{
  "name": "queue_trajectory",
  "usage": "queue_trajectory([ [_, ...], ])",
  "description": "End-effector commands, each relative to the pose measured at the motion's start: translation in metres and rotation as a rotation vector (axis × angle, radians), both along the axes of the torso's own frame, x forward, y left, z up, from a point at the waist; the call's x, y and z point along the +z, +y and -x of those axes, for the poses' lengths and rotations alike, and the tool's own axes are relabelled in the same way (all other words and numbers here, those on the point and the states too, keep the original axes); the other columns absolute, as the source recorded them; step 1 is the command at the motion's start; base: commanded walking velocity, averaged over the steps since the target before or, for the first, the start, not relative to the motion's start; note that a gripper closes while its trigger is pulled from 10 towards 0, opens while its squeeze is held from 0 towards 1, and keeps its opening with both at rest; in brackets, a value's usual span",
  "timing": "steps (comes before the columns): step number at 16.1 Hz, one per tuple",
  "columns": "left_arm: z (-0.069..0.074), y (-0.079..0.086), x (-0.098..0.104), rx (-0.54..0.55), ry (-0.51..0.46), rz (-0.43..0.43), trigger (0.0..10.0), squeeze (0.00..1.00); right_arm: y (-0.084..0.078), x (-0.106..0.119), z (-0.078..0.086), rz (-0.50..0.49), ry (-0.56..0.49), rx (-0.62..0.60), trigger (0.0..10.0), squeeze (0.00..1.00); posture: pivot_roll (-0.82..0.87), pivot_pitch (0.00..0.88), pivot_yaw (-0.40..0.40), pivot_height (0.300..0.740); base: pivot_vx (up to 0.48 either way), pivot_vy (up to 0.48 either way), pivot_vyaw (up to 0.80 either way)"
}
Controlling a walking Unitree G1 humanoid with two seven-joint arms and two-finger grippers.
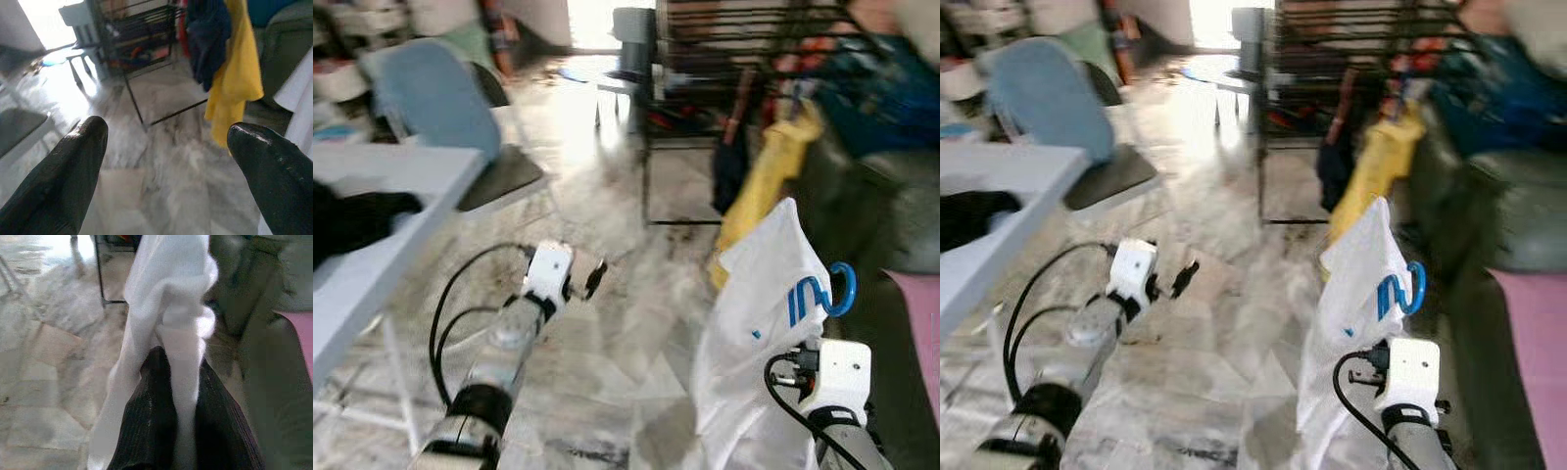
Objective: Hang hanger
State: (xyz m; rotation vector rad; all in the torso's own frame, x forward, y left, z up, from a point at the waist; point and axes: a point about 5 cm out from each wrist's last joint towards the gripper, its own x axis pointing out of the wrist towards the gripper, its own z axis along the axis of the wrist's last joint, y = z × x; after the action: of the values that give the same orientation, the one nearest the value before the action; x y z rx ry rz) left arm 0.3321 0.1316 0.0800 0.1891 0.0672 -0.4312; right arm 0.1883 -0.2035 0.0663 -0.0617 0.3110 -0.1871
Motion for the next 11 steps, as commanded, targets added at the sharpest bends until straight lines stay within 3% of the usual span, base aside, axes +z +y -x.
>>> queue_trajectory([
  [1,0.000,0.007,-0.003,0.018,0.014,-0.014,10.0,0.00,0.003,0.010,-0.005,0.009,-0.043,0.015,10.0,0.00,-0.08,0.000,0.061,0.740,0.000,0.352,-0.40],
  [11,-0.001,-0.007,-0.005,-0.039,0.023,0.008,10.0,0.00,0.007,0.008,-0.006,0.011,-0.039,0.008,10.0,0.00,-0.09,0.000,0.077,0.740,0.000,0.455,0.00],
])
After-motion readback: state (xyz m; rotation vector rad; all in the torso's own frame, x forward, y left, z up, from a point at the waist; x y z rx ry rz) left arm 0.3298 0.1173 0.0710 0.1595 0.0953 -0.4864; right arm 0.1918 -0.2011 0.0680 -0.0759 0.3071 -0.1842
